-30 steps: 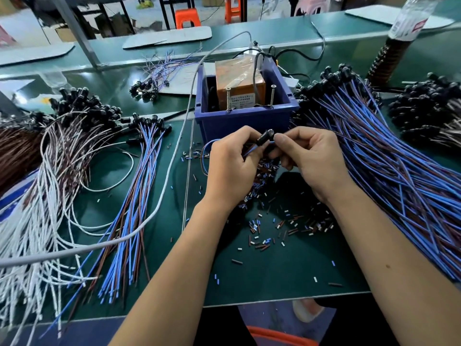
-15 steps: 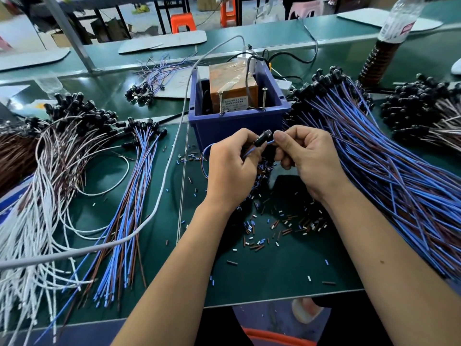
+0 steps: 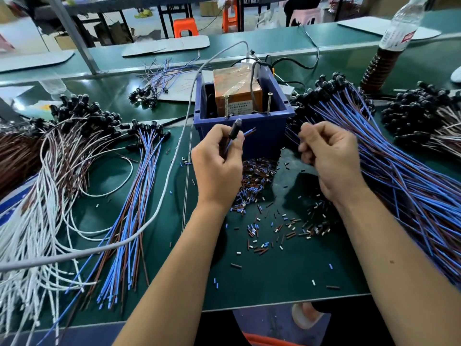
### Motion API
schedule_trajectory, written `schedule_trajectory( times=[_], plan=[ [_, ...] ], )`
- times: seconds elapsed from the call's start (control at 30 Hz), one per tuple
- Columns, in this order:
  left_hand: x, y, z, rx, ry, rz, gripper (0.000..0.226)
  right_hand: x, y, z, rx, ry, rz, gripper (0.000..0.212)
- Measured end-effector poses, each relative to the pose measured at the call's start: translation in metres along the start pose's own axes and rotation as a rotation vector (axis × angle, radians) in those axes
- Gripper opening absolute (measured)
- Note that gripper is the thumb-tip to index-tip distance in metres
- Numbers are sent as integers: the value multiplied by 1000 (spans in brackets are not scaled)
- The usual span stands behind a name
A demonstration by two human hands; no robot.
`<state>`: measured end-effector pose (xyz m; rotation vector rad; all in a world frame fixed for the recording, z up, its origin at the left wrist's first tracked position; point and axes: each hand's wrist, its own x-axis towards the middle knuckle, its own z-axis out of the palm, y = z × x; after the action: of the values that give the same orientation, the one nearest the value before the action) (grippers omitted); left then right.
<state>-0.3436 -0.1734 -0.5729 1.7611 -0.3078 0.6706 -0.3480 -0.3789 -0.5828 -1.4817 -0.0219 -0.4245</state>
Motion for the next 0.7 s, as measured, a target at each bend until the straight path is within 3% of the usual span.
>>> schedule_trajectory(
  times=[0.1, 0.13, 0.37, 0.47, 0.57, 0.7],
  plan=[
    [-3, 6, 8, -35, 44, -22, 24, -8, 5, 22, -162, -118, -83, 1],
    [-4, 7, 10, -40, 48, -25, 22, -10, 5, 30, -151, -123, -113, 5],
    [-6, 7, 15, -63, 17, 20, 10, -15, -7, 68, 168, -92, -107, 13],
    [-2, 5, 10, 88, 88, 128, 4, -10, -12, 67, 144, -91, -101, 11],
    [-2, 6, 5, 212, 145, 249, 18, -4, -21, 66, 117, -109, -134, 8],
    [1, 7, 0, 142, 306, 304, 12, 9, -37, 64, 226, -97, -189, 8]
  ],
)
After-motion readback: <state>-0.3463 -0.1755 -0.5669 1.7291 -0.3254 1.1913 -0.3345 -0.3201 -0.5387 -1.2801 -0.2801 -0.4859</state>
